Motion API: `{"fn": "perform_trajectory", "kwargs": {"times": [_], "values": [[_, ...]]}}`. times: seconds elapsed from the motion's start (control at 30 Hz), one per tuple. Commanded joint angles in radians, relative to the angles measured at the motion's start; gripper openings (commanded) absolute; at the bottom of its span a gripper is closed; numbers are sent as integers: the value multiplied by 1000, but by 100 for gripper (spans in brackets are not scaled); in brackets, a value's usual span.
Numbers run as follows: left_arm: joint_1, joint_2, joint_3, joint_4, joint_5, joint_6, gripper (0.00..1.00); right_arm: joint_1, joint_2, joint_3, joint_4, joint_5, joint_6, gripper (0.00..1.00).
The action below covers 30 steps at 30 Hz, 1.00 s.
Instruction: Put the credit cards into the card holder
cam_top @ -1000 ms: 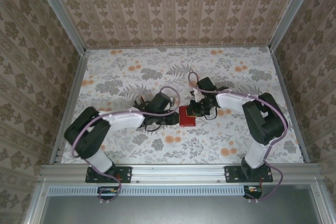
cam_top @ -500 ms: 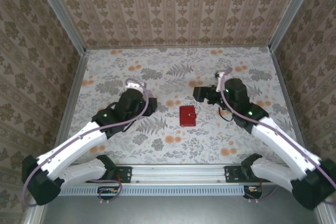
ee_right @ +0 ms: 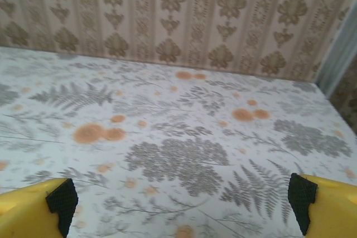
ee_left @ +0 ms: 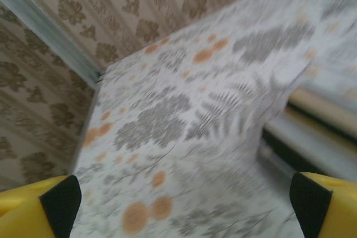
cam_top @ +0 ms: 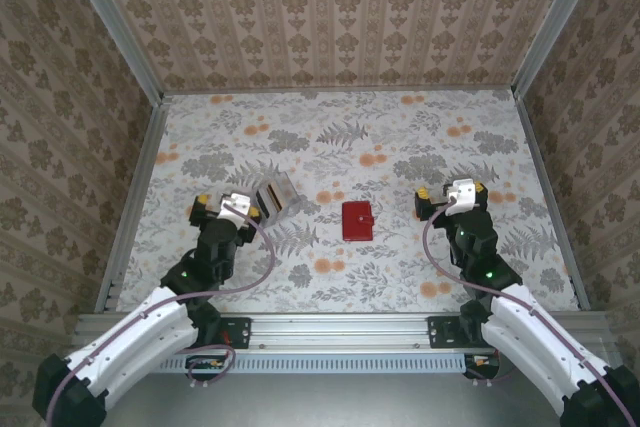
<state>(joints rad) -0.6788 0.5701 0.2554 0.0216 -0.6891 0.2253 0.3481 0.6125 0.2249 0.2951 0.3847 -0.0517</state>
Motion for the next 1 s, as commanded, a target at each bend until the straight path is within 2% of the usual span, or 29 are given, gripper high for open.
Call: {"fn": "perform_trajectory", "kwargs": {"times": [0.0, 0.1, 0.23, 0.3, 0.37, 0.47, 0.53, 0.6, 0.7, 0.77, 0.87, 0.9, 0.97], "values": [[143, -19, -28, 198, 25, 193, 100, -45, 72, -34, 187, 39, -48, 100], [299, -14, -55, 262, 222, 88, 100, -107, 199, -49, 284, 4, -11, 100], [520, 132, -71, 397, 458, -45, 100, -168, 355, -54, 437, -36, 29, 100], [587, 208, -60, 431, 550, -86, 100, -193, 425, -47, 492, -55, 35, 100], [634, 294, -77, 562, 605, -129, 100, -229, 500, -42, 547, -104, 39, 100], [687, 431, -75, 702, 643, -180, 100, -271, 589, -60, 675, -178, 65, 100], [708, 515, -67, 769, 668, -207, 100, -289, 627, -42, 699, -206, 79, 100], [711, 615, -69, 865, 650, -229, 100, -302, 684, -28, 740, -210, 85, 100], [719, 754, -80, 1054, 638, -272, 100, -328, 849, -15, 856, -221, 118, 100], [719, 851, -59, 1112, 632, -266, 100, -335, 972, -28, 1035, -233, 118, 100], [717, 986, -27, 1197, 618, -263, 100, -337, 905, 5, 875, -233, 122, 100], [715, 989, -28, 1198, 627, -254, 100, -337, 921, 14, 883, -234, 120, 100], [693, 953, 14, 1065, 571, -260, 100, -337, 908, 48, 795, -240, 119, 100]]}}
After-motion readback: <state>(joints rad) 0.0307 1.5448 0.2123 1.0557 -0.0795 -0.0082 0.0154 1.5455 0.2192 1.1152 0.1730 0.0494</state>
